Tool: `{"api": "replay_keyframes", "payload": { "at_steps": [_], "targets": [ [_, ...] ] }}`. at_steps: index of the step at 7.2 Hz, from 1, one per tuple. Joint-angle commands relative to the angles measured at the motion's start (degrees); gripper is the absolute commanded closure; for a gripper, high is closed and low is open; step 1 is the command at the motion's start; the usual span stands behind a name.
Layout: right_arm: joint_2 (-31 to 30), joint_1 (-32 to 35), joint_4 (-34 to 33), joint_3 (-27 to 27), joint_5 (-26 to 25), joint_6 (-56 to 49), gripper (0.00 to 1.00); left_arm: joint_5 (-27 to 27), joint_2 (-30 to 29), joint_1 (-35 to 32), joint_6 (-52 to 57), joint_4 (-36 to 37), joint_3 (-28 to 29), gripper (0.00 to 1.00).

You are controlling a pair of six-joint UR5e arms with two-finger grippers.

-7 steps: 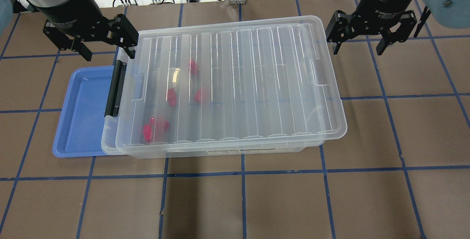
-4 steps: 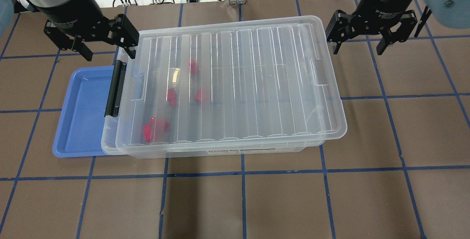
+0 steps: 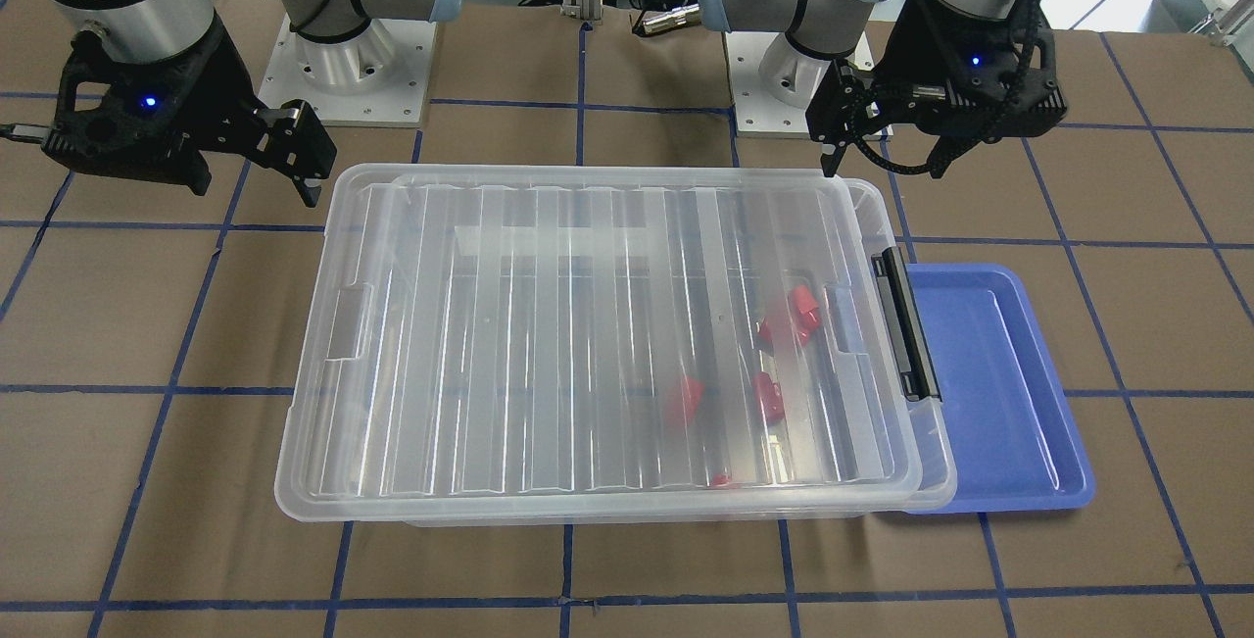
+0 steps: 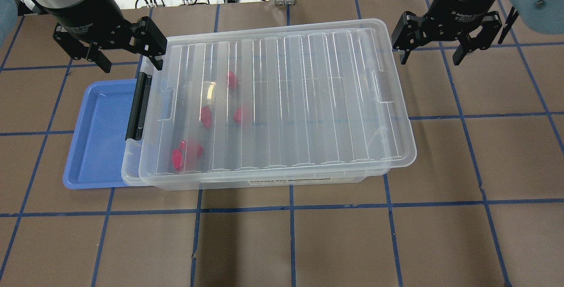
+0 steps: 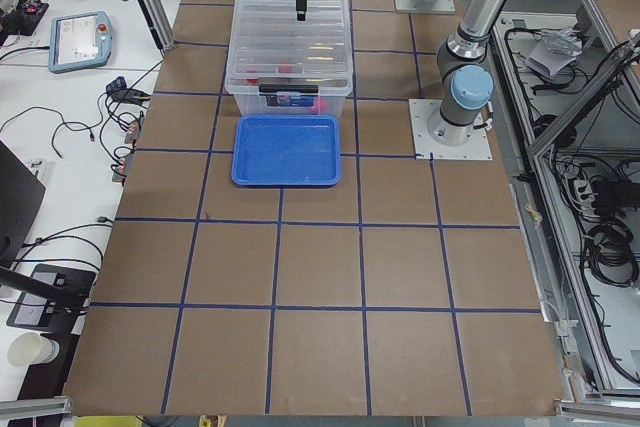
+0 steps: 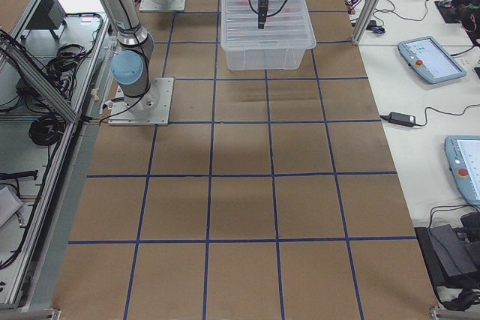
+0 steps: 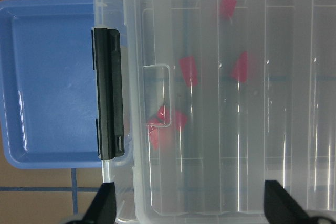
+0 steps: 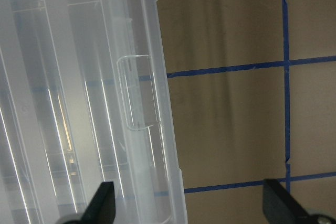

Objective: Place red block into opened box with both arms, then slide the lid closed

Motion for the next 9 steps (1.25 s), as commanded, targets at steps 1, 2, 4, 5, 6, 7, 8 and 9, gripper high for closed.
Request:
{"api": "replay_keyframes", "payload": {
  "at_steps": [1, 2, 4, 5, 6, 7, 8, 9],
  "targets": [
    [0.00, -0.15, 0.12, -0.10, -0.03, 0.00, 0.00, 0.08, -0.42, 0.07, 0.09, 1.99, -0.10, 0.00],
    [0.00, -0.24, 0.03, -0.54, -0.03, 0.00, 0.00, 0.00, -0.41, 0.07, 0.00, 2.09, -0.10, 0.00],
    [0.00, -0.24, 0.12, -0.46, -0.03, 0.00, 0.00, 0.09, -0.24, 0.07, 0.00, 2.00, -0.10, 0.00],
    [0.00, -0.33, 0.03, -0.46, 0.06, 0.00, 0.00, 0.00, -0.50, 0.07, 0.09, 2.09, -0.10, 0.00],
    [0.00, -0.24, 0.03, -0.46, 0.06, 0.08, 0.00, 0.08, -0.41, 0.07, 0.09, 2.00, -0.10, 0.00],
    [-0.70, -0.15, 0.12, -0.28, 0.67, 0.00, 0.00, 0.00, -0.50, 0.07, 0.09, 2.09, -0.01, 0.00],
    [-0.88, 0.02, 0.29, 0.07, 0.07, 0.00, 0.00, 0.08, -0.50, -0.02, 0.09, 2.00, -0.10, 0.00],
    [-0.88, 0.02, 0.21, 0.07, 0.06, 0.00, 0.00, 0.09, -0.68, -0.19, 0.09, 2.00, -0.10, 0.00]
  ]
}}
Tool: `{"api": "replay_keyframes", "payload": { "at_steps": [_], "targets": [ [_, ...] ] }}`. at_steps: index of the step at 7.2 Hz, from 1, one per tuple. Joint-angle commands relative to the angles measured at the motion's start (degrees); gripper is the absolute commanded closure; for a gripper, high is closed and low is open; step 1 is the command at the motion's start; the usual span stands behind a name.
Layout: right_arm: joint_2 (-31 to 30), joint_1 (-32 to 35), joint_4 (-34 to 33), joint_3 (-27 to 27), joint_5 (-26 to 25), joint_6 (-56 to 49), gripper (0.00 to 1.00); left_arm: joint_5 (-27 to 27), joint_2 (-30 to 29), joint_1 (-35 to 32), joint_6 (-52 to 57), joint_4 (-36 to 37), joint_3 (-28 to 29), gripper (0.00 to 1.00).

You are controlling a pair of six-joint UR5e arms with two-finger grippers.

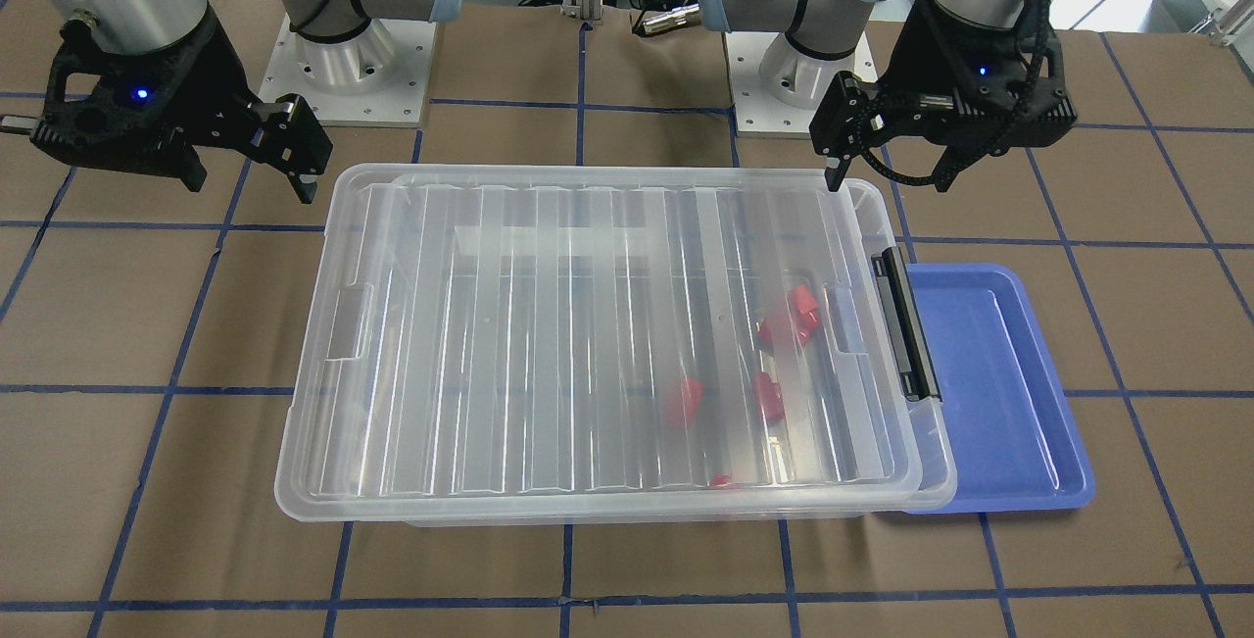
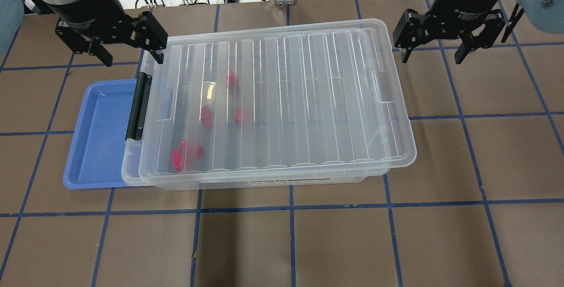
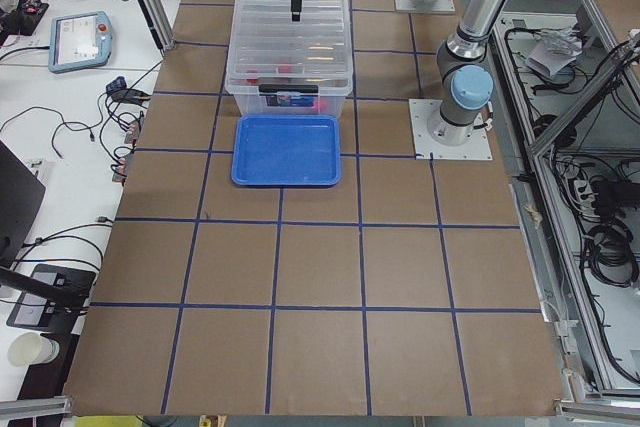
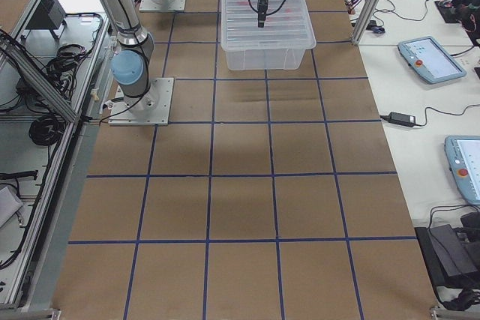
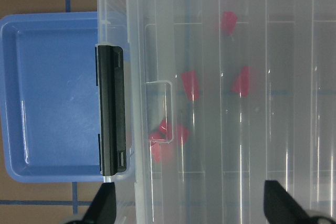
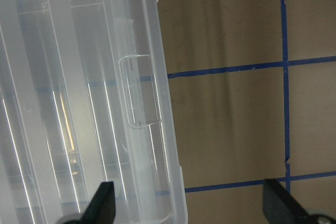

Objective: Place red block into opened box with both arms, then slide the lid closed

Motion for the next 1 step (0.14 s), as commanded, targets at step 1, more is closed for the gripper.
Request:
{"api": "replay_keyframes", "payload": {
  "at_steps": [1],
  "targets": [
    [-0.13, -0.20, -0.08, 0.13, 0.05, -0.44, 0.00, 0.11, -0.04, -0.16, -0.09, -0.02, -0.02, 0.00]
  ]
}}
